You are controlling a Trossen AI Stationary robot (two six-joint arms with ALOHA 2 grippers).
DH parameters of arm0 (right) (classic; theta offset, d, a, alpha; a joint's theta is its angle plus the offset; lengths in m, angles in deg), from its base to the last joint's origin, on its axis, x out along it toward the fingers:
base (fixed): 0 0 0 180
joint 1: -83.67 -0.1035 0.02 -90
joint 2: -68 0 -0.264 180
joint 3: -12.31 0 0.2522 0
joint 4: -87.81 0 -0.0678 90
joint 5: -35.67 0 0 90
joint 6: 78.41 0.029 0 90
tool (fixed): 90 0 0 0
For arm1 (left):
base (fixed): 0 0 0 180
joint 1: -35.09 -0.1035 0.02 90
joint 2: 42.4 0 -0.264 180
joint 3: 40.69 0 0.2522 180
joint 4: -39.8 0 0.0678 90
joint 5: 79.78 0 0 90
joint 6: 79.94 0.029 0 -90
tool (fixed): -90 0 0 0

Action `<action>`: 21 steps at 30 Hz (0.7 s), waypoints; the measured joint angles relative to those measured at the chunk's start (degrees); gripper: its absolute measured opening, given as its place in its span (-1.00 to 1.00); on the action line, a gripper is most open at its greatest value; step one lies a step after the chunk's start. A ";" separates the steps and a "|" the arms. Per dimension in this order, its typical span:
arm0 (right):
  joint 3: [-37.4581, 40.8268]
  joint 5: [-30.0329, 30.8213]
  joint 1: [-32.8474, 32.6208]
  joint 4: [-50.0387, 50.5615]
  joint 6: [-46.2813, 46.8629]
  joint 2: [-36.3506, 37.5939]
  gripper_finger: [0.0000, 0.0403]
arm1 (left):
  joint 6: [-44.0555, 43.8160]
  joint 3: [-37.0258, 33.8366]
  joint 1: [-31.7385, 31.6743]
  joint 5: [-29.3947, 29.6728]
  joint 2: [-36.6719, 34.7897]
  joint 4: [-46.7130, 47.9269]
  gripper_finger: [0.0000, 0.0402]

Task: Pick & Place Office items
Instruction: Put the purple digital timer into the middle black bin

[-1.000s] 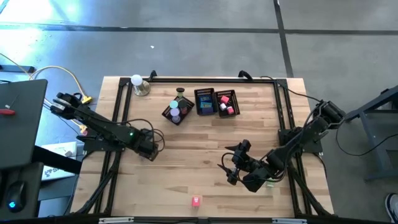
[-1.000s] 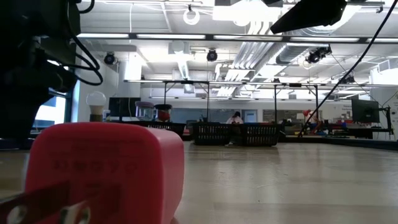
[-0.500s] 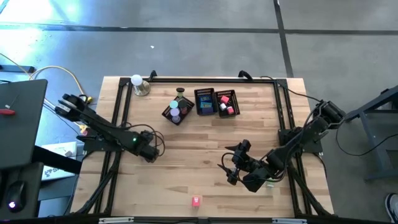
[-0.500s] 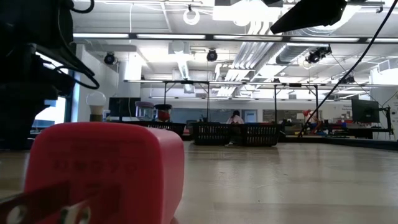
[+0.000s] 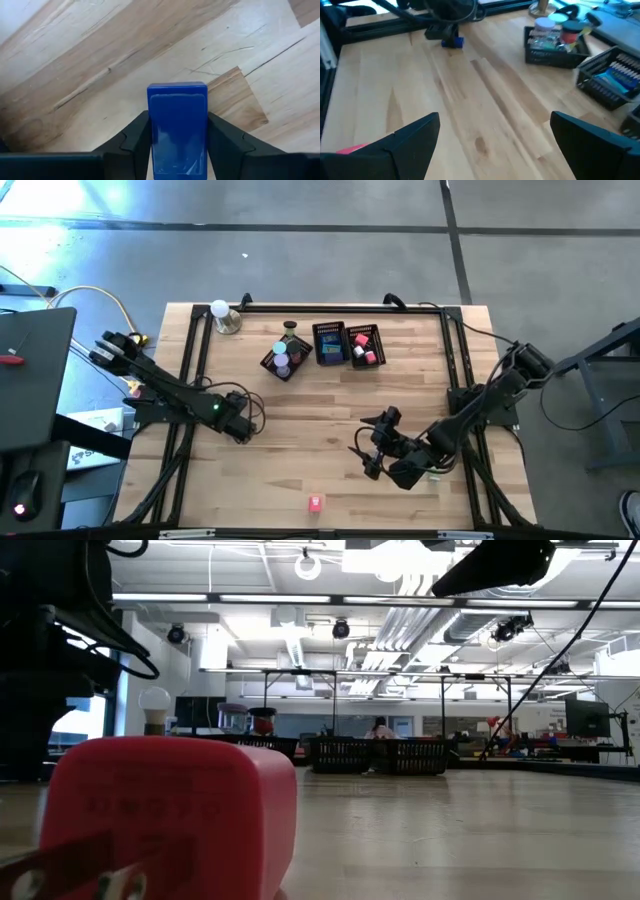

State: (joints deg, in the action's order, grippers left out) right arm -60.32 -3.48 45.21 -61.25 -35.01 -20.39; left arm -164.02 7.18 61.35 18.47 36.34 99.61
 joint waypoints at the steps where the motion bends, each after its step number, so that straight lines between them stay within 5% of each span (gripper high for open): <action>1: 0.02 -0.54 0.00 -0.72 -0.19 -0.28 0.83 | 0.01 0.00 0.30 0.61 0.01 -0.29 -0.28; 12: 0.13 -13.05 3.47 -21.16 -14.79 -4.22 0.83 | 6.30 7.51 4.47 11.52 -2.12 -5.39 -0.28; 21: 0.00 -16.36 6.00 -37.46 -27.45 -5.86 0.83 | 40.13 13.68 9.24 20.72 -4.87 -38.30 -0.28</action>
State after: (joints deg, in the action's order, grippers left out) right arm -60.32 -19.83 51.21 -98.71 -62.46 -26.26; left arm -123.89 20.86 70.59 39.19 31.47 61.32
